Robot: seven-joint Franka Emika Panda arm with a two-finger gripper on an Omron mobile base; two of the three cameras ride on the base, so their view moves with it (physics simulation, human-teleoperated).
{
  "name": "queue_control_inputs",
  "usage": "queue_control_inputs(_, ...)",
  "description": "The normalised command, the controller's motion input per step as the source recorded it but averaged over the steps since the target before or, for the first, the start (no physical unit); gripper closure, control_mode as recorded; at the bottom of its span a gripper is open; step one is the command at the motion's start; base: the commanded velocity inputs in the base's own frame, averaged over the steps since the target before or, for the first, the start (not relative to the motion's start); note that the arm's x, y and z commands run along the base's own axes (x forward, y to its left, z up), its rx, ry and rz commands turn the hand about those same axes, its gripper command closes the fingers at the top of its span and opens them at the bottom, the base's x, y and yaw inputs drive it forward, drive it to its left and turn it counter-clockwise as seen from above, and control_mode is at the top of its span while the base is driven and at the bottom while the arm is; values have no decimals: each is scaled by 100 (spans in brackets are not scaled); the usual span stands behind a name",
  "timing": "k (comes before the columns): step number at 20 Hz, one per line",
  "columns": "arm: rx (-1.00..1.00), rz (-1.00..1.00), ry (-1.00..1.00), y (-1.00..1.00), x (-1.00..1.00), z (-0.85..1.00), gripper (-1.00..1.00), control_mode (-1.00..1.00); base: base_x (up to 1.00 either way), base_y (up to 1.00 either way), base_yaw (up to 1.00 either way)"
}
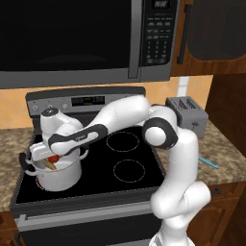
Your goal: Put the sweet potato and tomato in the pot. Retrieve the spatula and lightly stir the vegetables in the pot.
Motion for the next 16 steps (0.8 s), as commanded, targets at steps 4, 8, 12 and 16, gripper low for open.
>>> queue_control_inputs(4,0,0,0,0,11,-13,-100,-100,0,0,0)
queue_control_inputs(8,0,0,0,0,3,-5,-100,-100,0,0,0)
queue_control_inputs(12,0,0,0,0,-2,0,-100,-100,0,0,0)
queue_control_inputs(16,0,0,0,0,-1,0,-100,-100,0,0,0)
